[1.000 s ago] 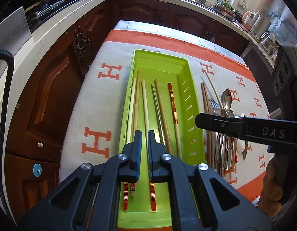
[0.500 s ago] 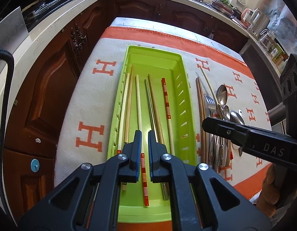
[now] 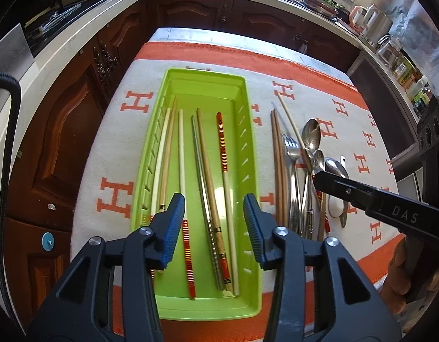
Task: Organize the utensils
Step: 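Lift both open tools away from the tray toward the remaining utensils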
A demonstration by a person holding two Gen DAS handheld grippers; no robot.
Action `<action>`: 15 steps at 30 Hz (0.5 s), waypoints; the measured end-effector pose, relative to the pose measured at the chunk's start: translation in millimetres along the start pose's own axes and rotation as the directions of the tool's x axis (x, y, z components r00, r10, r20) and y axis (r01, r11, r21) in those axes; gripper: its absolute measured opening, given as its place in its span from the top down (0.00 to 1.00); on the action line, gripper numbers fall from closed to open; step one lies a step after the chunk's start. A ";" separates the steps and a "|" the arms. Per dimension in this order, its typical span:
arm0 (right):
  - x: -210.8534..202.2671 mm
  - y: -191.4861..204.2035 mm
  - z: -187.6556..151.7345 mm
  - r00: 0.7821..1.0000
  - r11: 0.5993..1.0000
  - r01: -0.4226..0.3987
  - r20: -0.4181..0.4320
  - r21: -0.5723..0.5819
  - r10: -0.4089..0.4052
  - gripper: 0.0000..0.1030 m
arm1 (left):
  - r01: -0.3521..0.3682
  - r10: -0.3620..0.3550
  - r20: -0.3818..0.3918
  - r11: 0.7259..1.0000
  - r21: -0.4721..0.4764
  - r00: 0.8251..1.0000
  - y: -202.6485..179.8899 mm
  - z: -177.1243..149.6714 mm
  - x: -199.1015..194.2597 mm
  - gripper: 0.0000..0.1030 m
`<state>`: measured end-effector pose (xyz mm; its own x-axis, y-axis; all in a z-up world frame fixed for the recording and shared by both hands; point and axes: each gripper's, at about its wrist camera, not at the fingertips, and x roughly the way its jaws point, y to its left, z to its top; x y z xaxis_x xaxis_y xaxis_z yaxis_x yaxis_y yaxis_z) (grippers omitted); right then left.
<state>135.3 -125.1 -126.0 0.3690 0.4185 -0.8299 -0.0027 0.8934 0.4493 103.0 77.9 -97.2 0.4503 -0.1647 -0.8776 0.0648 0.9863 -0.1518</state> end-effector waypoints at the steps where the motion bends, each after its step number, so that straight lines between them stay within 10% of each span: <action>1: -4.5 -5.4 -0.6 1.000 1.000 0.002 0.010 0.006 -0.002 0.81 | 0.000 0.000 0.001 1.000 0.007 1.000 -3.7 -0.2 -1.0 0.62; 15: -49.2 -69.5 -8.9 0.995 0.998 0.020 0.095 0.058 -0.026 0.81 | 0.042 -0.042 0.007 0.994 0.100 0.999 -62.1 1.0 5.2 0.67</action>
<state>109.1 -206.3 -119.4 0.4560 0.3777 -0.8058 0.0590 0.8906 0.4509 102.2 15.8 -91.9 0.4536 -0.2063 -0.8670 0.1721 0.9748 -0.1419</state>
